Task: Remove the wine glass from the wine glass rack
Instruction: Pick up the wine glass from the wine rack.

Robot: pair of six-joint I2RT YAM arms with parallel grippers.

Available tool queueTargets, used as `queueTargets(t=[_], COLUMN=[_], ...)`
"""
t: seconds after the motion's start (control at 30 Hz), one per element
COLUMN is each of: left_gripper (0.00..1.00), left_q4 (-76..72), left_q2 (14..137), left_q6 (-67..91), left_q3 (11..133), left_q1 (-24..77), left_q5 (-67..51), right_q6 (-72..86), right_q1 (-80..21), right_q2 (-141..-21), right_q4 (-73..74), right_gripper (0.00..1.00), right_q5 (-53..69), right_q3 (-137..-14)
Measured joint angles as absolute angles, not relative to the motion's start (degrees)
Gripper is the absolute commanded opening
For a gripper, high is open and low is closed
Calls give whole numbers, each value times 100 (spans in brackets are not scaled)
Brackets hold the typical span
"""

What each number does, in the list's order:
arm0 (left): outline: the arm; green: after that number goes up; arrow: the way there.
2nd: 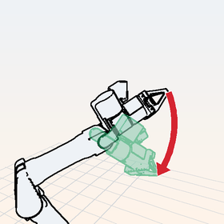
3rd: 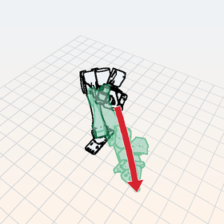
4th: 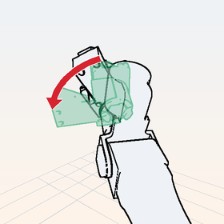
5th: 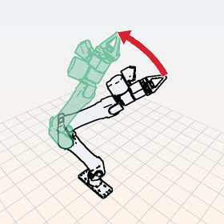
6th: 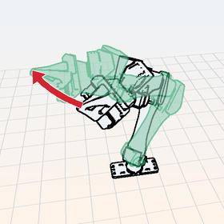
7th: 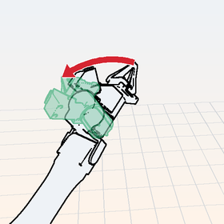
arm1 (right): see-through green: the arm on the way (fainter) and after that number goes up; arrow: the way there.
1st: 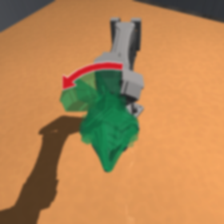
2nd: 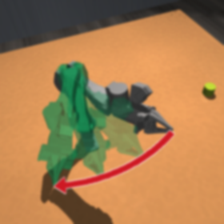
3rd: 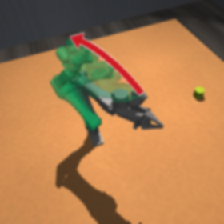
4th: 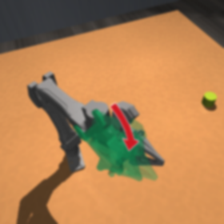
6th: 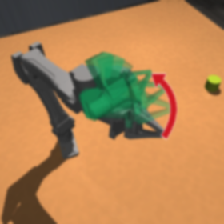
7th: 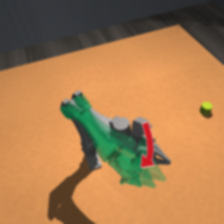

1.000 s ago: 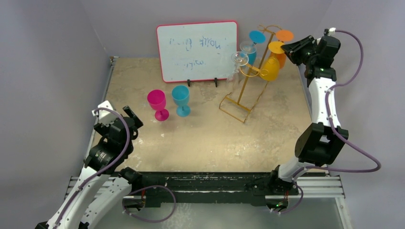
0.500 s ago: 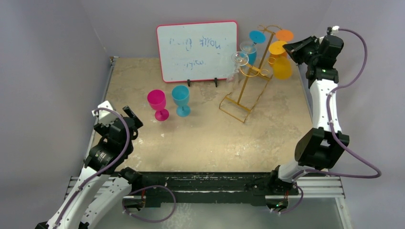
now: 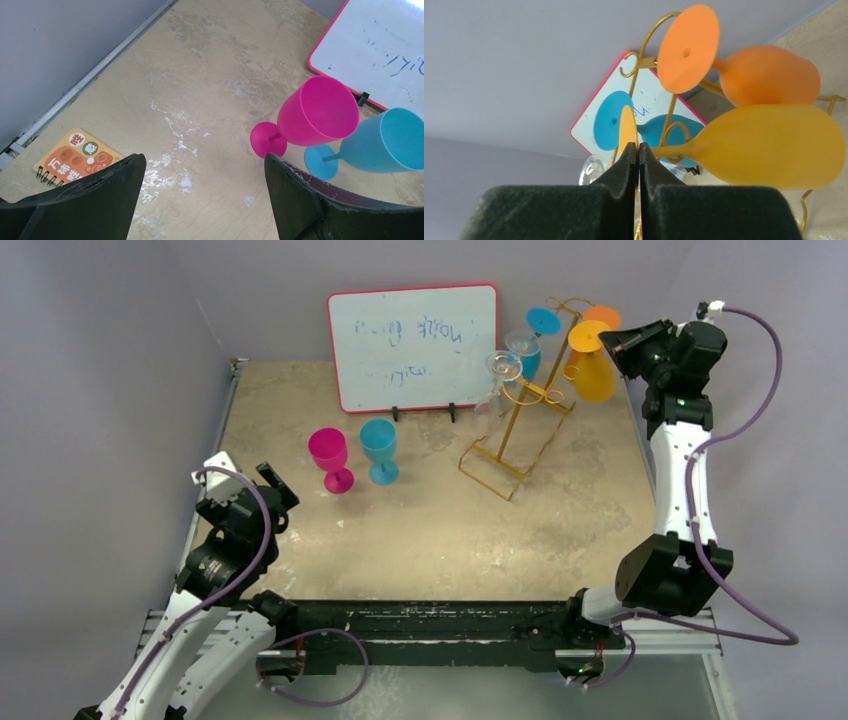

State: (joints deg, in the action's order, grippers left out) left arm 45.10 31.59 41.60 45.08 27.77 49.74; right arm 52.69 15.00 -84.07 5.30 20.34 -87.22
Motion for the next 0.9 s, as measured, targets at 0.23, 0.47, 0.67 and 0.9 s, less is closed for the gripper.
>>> queueTargets(t=[0.23, 0.47, 0.67, 0.9], left_gripper=[88, 88, 88, 88], left_q4=[4510, 4510, 4510, 4510], left_q2=[3133, 3124, 3116, 3079], left_q6=[4160, 4160, 4160, 4158], left_q3=[4508, 4508, 4508, 4508], left_q1=[2777, 2777, 2777, 2777], left_q5=[4974, 4974, 4971, 4971], right_q6=[5323, 5325, 5280, 4991], right_q1=[1492, 1490, 1490, 1490], right_q2=[-8200, -8090, -7944, -7081], right_q4=[506, 683, 733, 705], right_gripper=[0, 0, 0, 0], right_q5=[1752, 1286, 1125, 829], right_q3=[-8663, -8523, -8458, -8106])
